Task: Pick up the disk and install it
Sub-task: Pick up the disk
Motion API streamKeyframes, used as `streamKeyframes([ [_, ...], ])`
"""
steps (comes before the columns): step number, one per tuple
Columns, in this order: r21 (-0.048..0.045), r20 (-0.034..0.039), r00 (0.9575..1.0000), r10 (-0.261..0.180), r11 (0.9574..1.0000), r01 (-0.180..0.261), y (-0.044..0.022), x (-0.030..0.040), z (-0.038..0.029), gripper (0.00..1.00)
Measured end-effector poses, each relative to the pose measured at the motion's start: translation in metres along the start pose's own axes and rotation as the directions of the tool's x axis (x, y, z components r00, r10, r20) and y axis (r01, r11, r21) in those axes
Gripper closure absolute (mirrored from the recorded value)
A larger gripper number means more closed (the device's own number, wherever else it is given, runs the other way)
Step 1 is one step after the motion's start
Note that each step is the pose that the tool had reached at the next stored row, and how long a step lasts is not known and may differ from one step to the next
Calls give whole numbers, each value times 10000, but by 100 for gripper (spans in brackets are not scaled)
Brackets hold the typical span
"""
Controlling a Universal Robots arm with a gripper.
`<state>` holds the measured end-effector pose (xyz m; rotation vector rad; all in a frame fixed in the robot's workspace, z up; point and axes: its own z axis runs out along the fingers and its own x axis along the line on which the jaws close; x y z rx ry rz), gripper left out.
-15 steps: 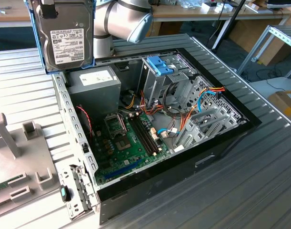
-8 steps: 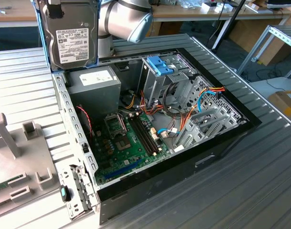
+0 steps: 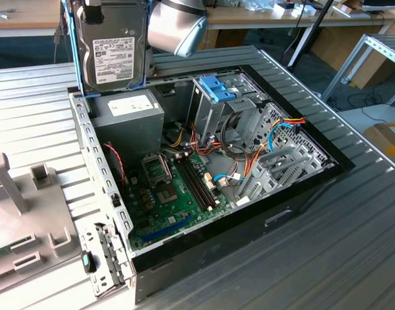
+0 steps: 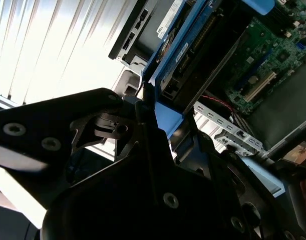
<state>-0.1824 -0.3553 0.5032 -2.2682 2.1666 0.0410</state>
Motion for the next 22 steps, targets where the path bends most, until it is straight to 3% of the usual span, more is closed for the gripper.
streamKeyframes([
  [5, 0, 0, 10000, -1, 10000, 1, -171, 7, -3, 63],
  [20, 0, -1, 10000, 0, 10000, 0, -572, 23, -9, 63],
  [22, 0, 0, 10000, 0, 10000, 0, -651, 27, -10, 63],
])
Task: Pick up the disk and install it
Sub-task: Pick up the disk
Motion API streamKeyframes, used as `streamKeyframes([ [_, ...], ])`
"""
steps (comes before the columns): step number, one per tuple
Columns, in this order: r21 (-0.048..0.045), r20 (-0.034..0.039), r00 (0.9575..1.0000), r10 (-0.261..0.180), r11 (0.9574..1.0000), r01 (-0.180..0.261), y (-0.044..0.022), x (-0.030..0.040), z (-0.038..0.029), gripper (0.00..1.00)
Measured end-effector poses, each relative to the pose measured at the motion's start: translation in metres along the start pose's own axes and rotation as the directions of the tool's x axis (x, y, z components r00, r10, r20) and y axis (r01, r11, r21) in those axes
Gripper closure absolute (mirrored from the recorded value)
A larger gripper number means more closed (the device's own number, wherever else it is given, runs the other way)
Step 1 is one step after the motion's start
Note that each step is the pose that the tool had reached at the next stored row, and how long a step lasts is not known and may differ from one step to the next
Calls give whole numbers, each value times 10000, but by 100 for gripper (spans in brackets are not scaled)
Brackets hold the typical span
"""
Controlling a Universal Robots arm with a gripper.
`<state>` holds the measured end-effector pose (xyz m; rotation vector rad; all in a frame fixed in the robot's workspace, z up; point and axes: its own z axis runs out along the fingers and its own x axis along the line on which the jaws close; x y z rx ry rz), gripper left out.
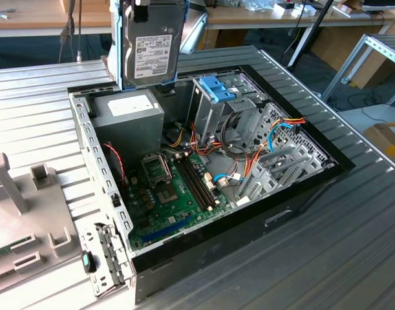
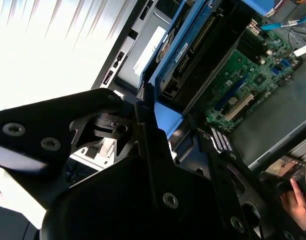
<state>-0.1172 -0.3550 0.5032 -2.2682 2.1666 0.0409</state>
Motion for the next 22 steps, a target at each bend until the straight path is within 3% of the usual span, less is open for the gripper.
streamKeyframes([
  [5, -1, 0, 10000, 0, 10000, 0, -147, 7, -3, 63],
  [8, 0, 0, 10000, 0, 10000, 0, -197, 9, -3, 63],
  [11, 0, 0, 10000, 0, 10000, 0, -197, 31, -3, 63],
  [17, 0, 0, 10000, 0, 10000, 0, -190, 180, -7, 63],
  [22, 0, -7, 10000, 3, 10000, -3, -188, 219, -7, 63],
])
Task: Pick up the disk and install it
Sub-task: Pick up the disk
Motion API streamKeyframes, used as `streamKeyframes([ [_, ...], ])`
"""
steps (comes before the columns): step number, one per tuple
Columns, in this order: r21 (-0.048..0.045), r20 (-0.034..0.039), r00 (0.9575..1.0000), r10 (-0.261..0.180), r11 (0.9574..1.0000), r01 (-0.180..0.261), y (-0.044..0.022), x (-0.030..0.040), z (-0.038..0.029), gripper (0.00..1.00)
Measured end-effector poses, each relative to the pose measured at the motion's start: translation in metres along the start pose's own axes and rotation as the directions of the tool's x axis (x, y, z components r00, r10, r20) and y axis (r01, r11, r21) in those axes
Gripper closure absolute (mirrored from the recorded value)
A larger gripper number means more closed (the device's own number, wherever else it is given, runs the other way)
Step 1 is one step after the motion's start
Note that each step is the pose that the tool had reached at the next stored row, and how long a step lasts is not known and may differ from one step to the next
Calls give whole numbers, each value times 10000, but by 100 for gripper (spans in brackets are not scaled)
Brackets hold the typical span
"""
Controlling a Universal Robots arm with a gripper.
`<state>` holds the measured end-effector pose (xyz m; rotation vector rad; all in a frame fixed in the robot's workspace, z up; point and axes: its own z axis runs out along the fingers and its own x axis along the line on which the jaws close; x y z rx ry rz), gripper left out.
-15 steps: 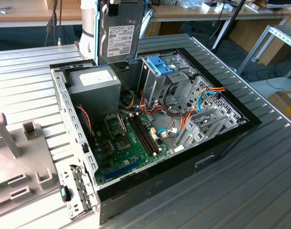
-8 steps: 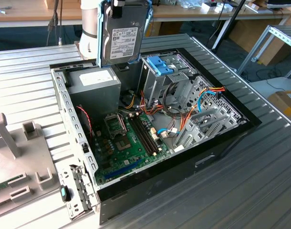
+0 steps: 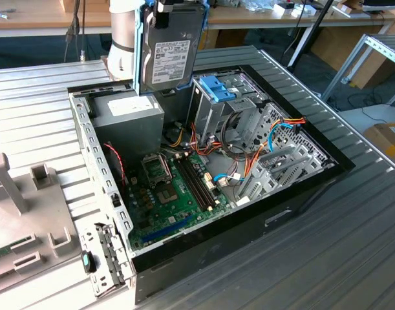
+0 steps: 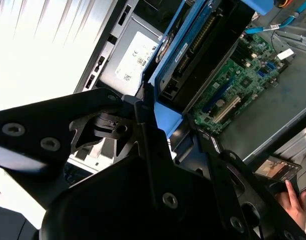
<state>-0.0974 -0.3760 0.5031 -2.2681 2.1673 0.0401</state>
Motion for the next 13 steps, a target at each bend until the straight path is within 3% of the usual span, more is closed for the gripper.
streamKeyframes([
  [13, -3, -48, 10000, 26, 10000, -26, 3, 81, -1, 63],
])
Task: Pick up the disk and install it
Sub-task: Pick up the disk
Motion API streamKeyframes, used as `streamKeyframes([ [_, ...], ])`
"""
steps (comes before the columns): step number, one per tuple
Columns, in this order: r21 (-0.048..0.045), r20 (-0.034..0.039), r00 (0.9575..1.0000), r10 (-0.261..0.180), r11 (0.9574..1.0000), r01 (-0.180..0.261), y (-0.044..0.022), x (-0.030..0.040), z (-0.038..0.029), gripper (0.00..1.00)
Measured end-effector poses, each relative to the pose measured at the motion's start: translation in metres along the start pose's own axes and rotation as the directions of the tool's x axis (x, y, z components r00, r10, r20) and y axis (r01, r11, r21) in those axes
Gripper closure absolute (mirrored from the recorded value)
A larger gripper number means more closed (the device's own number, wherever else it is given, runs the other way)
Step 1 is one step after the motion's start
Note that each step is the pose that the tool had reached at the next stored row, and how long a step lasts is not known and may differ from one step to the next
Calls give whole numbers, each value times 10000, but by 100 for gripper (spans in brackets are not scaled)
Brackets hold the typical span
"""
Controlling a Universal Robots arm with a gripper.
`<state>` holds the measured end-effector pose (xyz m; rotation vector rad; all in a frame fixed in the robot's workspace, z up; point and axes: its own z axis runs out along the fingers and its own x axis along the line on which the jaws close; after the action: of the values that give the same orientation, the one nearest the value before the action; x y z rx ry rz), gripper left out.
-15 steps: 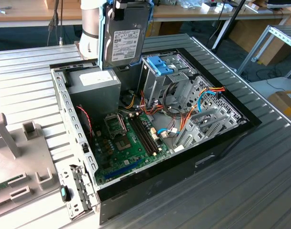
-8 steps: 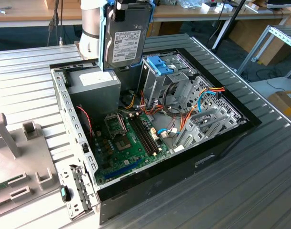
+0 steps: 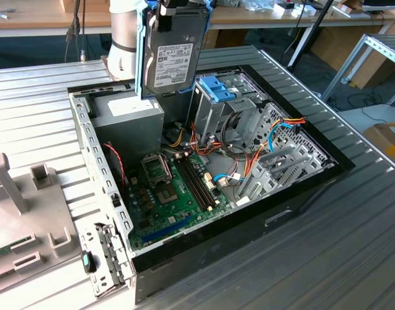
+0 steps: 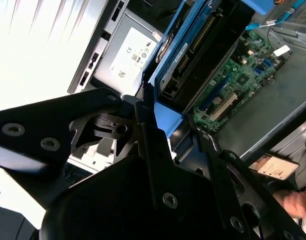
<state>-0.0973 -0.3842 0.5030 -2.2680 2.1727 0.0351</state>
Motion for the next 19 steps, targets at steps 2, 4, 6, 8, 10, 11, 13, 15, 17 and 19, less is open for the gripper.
streamKeyframes([
  [2, 0, -7, 10000, 2, 10000, -2, 0, 9, 1, 63],
  [4, 0, -8, 10000, 2, 10000, -2, 1, 11, 1, 63],
  [6, 0, -7, 10000, 2, 10000, -2, 1, 11, 1, 63],
  [8, 0, -8, 10000, 2, 10000, -2, 1, 12, 1, 63],
  [10, 1, -8, 10000, 2, 10000, -2, 1, 13, 1, 63],
  [11, 1, -7, 10000, 2, 10000, -2, 1, 15, 1, 63],
  [13, 0, -8, 10000, 1, 10000, -1, 2, 37, 0, 63],
  [15, 1, -7, 10000, 3, 10000, -3, 3, 50, 1, 63],
  [17, 1, -7, 10000, 2, 10000, -2, 2, 52, 0, 63],
  [19, 1, -8, 10000, 1, 10000, -1, 3, 57, 0, 63],
])
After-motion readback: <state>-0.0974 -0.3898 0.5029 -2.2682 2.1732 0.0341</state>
